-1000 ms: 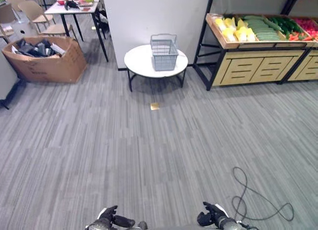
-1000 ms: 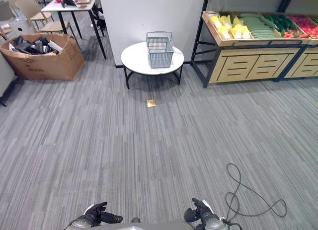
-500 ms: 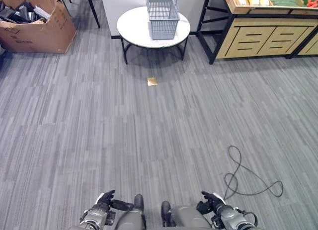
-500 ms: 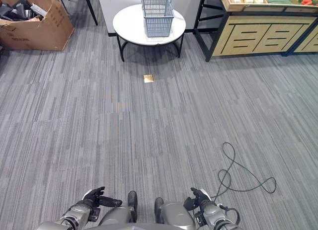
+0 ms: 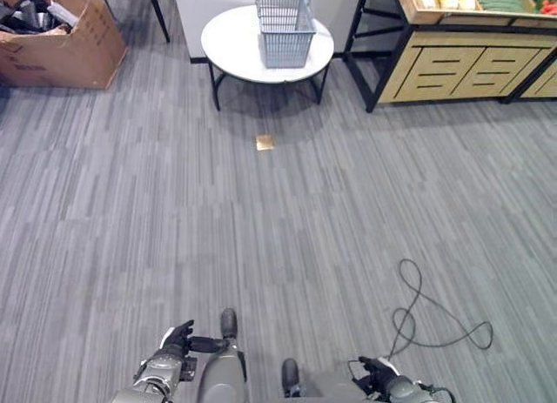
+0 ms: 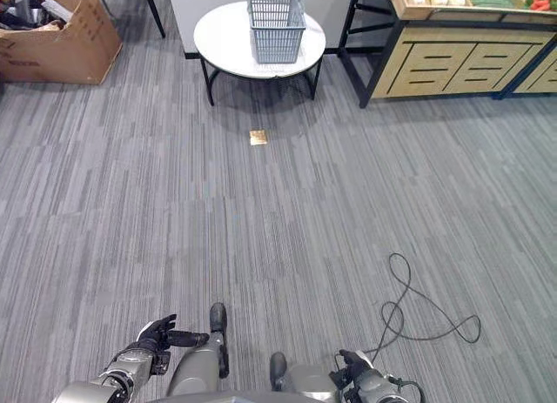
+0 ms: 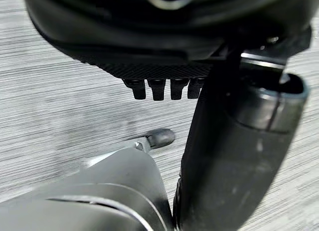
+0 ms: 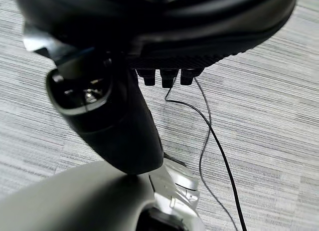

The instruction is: Get the vegetables into the basket

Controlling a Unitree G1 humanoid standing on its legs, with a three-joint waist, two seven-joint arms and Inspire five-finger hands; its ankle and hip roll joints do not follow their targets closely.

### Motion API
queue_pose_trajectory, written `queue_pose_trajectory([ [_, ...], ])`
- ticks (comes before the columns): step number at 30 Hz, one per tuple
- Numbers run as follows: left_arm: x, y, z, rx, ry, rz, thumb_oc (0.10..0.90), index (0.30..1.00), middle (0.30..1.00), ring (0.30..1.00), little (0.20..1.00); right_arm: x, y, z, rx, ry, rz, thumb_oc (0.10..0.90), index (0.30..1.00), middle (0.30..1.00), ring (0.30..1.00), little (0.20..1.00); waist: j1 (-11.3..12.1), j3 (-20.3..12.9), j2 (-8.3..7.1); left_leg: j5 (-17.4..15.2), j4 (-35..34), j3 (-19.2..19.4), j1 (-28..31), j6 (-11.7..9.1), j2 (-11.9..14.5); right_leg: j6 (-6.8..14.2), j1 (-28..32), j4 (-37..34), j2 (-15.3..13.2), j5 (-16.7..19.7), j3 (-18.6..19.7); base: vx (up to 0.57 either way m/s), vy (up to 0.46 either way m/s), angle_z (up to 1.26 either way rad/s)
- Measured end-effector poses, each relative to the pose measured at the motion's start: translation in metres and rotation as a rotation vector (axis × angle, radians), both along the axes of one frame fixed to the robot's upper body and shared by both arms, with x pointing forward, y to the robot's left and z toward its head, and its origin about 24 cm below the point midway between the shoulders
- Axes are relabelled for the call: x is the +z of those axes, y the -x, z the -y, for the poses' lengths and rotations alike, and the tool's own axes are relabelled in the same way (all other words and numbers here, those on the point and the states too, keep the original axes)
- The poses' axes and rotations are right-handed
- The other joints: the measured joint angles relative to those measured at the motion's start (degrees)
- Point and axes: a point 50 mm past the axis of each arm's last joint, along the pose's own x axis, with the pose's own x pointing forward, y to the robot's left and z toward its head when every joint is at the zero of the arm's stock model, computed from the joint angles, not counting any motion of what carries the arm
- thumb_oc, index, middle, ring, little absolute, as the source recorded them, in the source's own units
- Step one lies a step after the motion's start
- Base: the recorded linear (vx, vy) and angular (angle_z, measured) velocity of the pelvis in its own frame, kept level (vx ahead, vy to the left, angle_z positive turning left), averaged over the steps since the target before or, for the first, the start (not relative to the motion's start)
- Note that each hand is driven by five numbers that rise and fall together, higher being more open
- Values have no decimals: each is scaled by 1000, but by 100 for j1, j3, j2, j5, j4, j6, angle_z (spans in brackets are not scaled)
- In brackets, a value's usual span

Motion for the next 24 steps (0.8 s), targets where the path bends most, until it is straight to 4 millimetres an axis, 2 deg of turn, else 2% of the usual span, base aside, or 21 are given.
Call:
queue_pose_trajectory([
  [1,-3,5,3,1,9,-15,900,1000,1000,1000,1000,-1,8,6,-6,14,-26,900,1000,1000,1000,1000,30,-56,105,1,-36,121,155,13,59,243,156,-35,-14,-77,132,352,238,-43],
  [2,-5,8,6,3,16,-25,900,1000,1000,1000,1000,-1,11,6,-8,17,-32,900,1000,1000,1000,1000,26,-61,98,372,-48,200,271,52,32,340,286,-17,-113,-173,183,323,241,-40],
  [4,-8,17,6,-16,5,-58,900,1000,1000,1000,1000,-5,23,2,-31,4,-67,900,1000,1000,1000,1000,33,-182,-120,191,-206,461,661,272,-330,429,404,183,-477,-184,170,274,239,-29],
  [5,-9,20,7,-27,3,-71,900,1000,1000,1000,1000,-5,25,2,-35,3,-70,900,1000,1000,1000,1000,15,-207,-114,227,-230,470,725,350,-377,451,405,268,-526,-223,141,250,234,-14],
  [6,-12,26,8,-67,-5,-108,900,1000,1000,1000,1000,-6,33,4,-59,3,-82,900,1000,1000,1000,1000,-33,-355,-117,83,-297,492,891,518,-569,537,252,843,-688,-256,70,210,214,7],
  [8,-13,30,8,-96,-17,-131,900,1000,1000,1000,1000,-6,36,4,-62,3,-88,900,1000,1000,1000,1000,-45,-475,-118,-95,-297,498,965,654,-696,701,-57,1574,-774,-308,131,207,226,12],
  [9,-13,33,7,-108,-25,-140,900,1000,1000,1000,1000,-6,34,3,-60,0,-82,900,1000,1000,1000,1000,-27,-538,-151,-80,-275,508,991,682,-757,804,-288,2068,-846,-368,167,174,212,7],
  [10,-13,34,6,-109,-27,-145,900,1000,1000,1000,1000,-6,33,3,-60,0,-82,900,1000,1000,1000,1000,-5,-564,-179,-151,-260,533,1014,767,-809,843,-449,2384,-863,-249,195,175,204,3],
  [12,-14,35,6,-113,-27,-149,900,1000,1000,1000,1000,-6,31,3,-58,1,-76,900,1000,1000,1000,1000,52,-573,-178,-147,-248,574,1069,754,-844,914,-670,2848,-881,-134,207,96,109,-4],
  [13,-14,35,7,-120,-28,-153,900,1000,1000,1000,1000,-5,30,4,-62,4,-74,900,1000,1000,1000,1000,91,-572,-172,-157,-187,694,1111,767,-839,1100,-846,3258,-897,46,211,173,134,-4],
  [14,-14,35,7,-130,-30,-156,900,1000,1000,1000,1000,-5,28,4,-66,1,-68,900,1000,1000,1000,1000,123,-548,-137,-259,-137,663,1184,809,-846,1082,-907,3511,-886,96,224,357,247,-9],
  [15,-15,36,8,-128,-26,-158,900,1000,1000,1000,1000,-5,26,5,-75,-1,-61,900,1000,1000,1000,1000,143,-563,-148,-597,-83,604,1249,887,-817,1039,-946,3642,-820,282,263,474,298,-7],
  [16,-16,40,9,-131,-22,-167,900,1000,1000,1000,1000,-4,24,6,-79,-1,-52,900,1000,1000,1000,1000,92,-495,-70,-634,-103,523,1395,892,-837,981,-1154,4266,-806,572,248,397,179,7],
  [17,-17,42,10,-144,-22,-181,900,1000,1000,1000,1000,-4,23,6,-81,-5,-35,900,1000,1000,1000,1000,-19,-457,-25,-632,-216,440,1550,899,-805,828,-1424,4582,-839,204,77,212,65,10],
  [18,-17,44,10,-150,-25,-191,900,1000,1000,1000,1000,-4,24,7,-83,-5,-34,900,1000,1000,1000,1000,-48,-442,0,-647,-270,443,1618,909,-753,728,-1631,4494,-780,-80,-31,319,-6,18],
  [20,-17,46,8,-151,-31,-201,900,1000,1000,1000,1000,-3,22,4,-82,-13,-22,900,1000,1000,1000,1000,-124,-439,-5,-633,-259,429,1668,877,-688,713,-1926,3973,-727,-204,-207,271,-26,19],
  [22,-18,48,11,-157,-27,-204,900,1000,1000,1000,1000,-3,22,5,-81,-11,-25,900,1000,1000,1000,1000,-206,-402,53,-780,-167,300,1662,756,-580,697,-2059,2884,-705,-294,-440,260,-46,26],
  [23,-18,46,11,-157,-30,-205,900,1000,1000,1000,1000,-2,14,3,-75,-18,-4,900,1000,1000,1000,1000,-249,-353,49,-820,-193,252,1741,694,-490,755,-2231,1727,-680,17,-489,355,-87,27],
  [24,-18,48,9,-152,-33,-209,900,1000,1000,1000,1000,-3,14,1,-74,-22,-6,900,1000,1000,1000,1000,-229,-351,-11,-830,-263,253,1786,659,-483,821,-2245,1169,-712,327,-536,513,-131,28],
])
